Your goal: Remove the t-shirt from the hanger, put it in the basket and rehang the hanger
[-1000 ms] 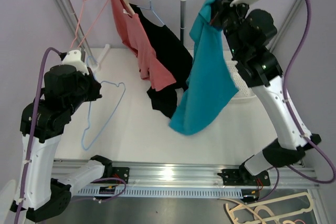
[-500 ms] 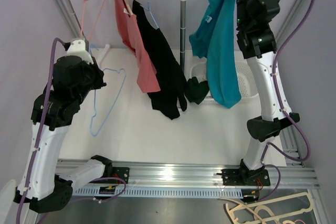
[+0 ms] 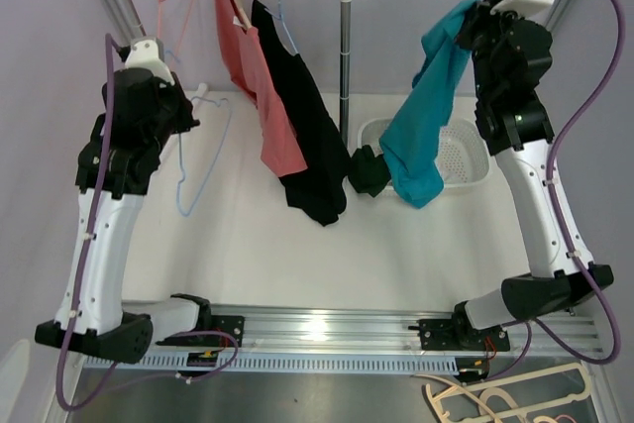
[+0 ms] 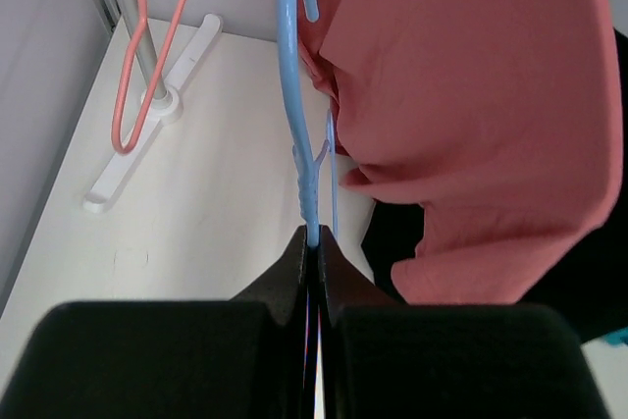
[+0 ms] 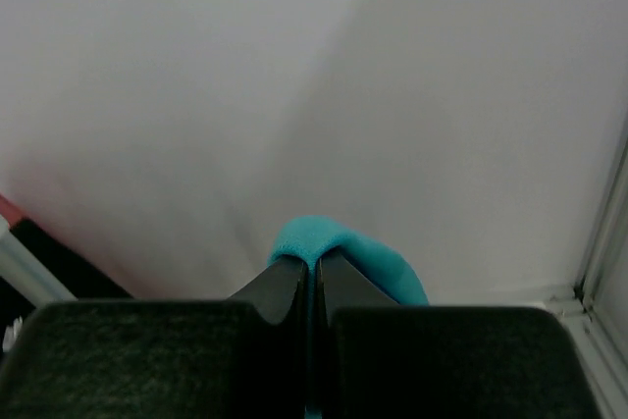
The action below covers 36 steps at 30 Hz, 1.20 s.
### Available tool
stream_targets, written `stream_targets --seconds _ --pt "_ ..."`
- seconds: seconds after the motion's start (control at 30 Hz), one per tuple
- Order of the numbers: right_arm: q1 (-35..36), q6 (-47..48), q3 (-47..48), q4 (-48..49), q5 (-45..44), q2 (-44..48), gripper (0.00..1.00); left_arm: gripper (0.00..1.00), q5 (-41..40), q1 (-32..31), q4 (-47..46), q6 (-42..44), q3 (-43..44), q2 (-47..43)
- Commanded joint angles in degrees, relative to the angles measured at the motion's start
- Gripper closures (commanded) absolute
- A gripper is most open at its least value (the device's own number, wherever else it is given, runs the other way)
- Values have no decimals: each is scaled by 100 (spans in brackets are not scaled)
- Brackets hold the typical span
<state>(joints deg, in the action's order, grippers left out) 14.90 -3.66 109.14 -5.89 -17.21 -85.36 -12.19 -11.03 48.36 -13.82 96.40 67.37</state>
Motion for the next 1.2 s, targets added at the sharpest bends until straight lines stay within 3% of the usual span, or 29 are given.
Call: stream_targets --seconds 0.0,0.17,0.27,0.47,0.57,0.7,0.83,1.0,1.17 --pt "5 -460 -761 -254 288 554 100 99 435 232 -292 117 397 284" --pt "13 -1082 -2428 -369 227 1021 100 99 1226 601 -958 117 178 373" --pt "-4 -1504 -3002 -597 114 750 100 99 1728 760 -847 99 596 661" --pt "-259 -1954 -2479 -2107 359 -924 100 99 1825 760 -187 556 1530 1348" --pt "-364 -2016 -1907 -2776 236 -2058 100 99 1816 760 -256 679 1522 1279" --pt "-426 -2007 -1475 -3190 710 -3246 100 99 2062 769 -634 1117 1294 1059" --pt "-426 -2042 -1834 -2797 1159 -3479 100 99 2115 812 -889 1347 1311 1049" --pt "-522 -2016 -2318 -2567 842 -3285 100 99 2545 971 -1012 1365 1426 1401" --pt "-593 -1928 -2477 -2514 886 -3259 100 99 2080 971 -1846 1356 1039 1366"
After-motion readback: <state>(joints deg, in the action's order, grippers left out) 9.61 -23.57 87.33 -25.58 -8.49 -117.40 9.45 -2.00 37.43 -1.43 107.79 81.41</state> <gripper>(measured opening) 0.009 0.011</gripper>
